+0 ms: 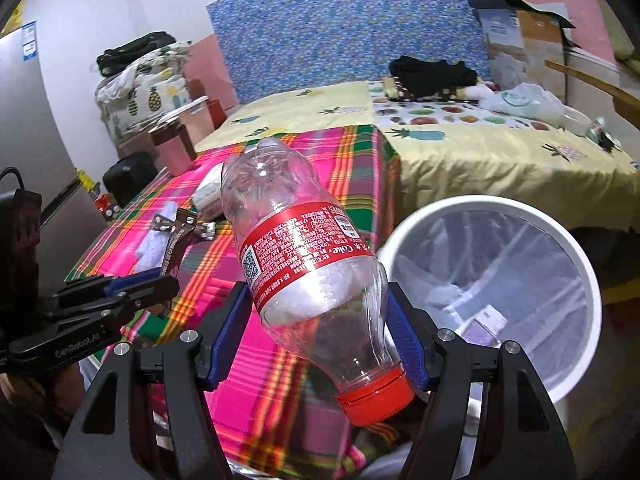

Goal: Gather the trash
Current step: 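Lift and carry the wrapper and bottle with both tools over the white bin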

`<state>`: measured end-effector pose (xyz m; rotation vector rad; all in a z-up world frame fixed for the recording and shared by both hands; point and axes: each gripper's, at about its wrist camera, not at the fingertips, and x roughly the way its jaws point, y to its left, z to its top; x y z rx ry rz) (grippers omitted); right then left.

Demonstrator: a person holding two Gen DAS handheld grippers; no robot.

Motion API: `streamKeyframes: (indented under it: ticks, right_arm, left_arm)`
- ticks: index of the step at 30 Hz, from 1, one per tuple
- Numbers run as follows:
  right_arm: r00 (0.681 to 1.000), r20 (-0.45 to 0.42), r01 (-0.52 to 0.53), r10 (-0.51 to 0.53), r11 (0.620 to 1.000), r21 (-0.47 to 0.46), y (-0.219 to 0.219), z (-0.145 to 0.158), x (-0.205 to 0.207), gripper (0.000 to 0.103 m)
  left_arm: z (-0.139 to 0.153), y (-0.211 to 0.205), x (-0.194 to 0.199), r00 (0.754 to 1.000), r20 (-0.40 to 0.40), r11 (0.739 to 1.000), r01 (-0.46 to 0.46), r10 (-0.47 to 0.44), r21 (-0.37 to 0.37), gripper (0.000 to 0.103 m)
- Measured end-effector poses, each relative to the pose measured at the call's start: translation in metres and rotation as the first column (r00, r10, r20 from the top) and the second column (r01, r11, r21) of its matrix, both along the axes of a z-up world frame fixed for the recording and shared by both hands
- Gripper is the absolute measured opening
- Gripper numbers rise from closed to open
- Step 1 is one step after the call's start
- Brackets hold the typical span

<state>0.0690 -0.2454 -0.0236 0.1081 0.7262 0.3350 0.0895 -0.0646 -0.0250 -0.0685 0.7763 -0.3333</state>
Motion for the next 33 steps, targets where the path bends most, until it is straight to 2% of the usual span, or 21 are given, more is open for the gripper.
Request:
streamKeyframes:
  ticks: [15, 33]
  right_arm:
    - [0.988, -0.027, 0.155, -0.155, 0.988, -0.014, -0.053, -0.006, -0.008, 0.068]
    - [0.962, -0.098, 0.249, -0.254, 0.966, -0.063, -0.087, -0.021, -0.004, 0.068]
  left_arm:
    - [0.0, -0.068, 0.019, 0.988, 0.007, 0.988, 0.154, -0.154, 0.003, 0.02]
    - [-0.017, -0.133, 0.043, 0.961, -0.027, 0.961, 0.275, -0.275, 0.006, 0.02]
